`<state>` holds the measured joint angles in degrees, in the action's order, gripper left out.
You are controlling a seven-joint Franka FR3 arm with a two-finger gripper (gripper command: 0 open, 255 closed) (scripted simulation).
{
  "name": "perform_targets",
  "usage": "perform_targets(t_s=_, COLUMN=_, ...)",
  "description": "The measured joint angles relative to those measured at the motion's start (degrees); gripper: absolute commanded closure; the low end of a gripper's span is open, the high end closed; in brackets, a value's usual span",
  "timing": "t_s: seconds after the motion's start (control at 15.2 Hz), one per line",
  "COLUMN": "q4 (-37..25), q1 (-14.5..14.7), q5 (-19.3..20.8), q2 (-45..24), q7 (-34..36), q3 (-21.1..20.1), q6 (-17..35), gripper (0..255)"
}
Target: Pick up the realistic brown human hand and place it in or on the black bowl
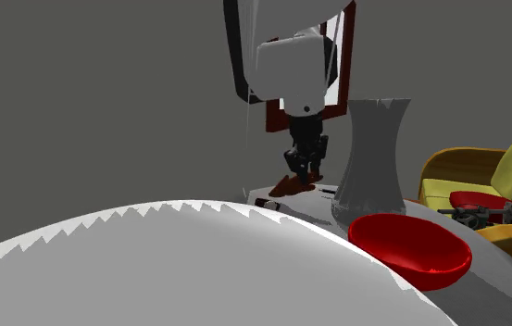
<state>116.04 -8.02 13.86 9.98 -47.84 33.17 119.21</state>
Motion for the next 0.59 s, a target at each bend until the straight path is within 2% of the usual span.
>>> perform_targets(t_s=0.59, q4=-6.3, q1=0.3, q5=-0.4, q2=0.5, q7=-0.7, q3=-0.6, q6=-6.8, gripper=255)
